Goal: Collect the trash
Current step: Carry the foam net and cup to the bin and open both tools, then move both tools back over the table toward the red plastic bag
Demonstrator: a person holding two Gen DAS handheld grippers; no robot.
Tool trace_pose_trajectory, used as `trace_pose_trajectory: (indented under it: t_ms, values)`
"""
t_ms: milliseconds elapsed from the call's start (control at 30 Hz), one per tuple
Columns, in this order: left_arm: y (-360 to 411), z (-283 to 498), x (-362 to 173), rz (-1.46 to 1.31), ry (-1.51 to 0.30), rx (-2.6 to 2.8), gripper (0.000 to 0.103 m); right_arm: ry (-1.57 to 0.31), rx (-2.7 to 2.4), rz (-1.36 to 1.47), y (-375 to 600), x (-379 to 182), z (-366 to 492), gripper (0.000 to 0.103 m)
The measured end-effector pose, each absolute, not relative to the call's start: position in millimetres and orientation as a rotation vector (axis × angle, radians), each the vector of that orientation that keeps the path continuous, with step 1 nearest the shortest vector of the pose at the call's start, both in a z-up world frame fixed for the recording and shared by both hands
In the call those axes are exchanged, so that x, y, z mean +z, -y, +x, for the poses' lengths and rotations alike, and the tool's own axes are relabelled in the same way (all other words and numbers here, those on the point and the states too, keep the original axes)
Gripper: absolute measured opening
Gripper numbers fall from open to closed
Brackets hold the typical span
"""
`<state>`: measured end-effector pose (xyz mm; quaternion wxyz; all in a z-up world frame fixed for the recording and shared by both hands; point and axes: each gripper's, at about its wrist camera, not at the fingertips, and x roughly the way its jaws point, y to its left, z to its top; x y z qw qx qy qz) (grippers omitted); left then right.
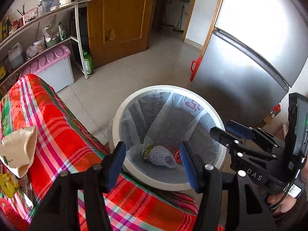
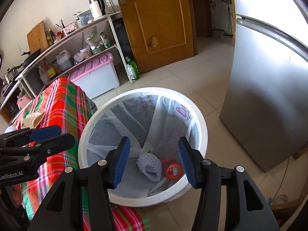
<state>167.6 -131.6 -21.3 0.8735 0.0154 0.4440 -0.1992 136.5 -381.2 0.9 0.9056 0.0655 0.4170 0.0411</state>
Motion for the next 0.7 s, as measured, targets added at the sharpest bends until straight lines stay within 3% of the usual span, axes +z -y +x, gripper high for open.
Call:
trace_pose_trajectory:
  t_ms: [700]
  values:
    - [41, 109, 22, -0.034, -0.795, -0.283, 0.066, -0.75, 0.193, 0.094, 322, 45, 104, 0.053]
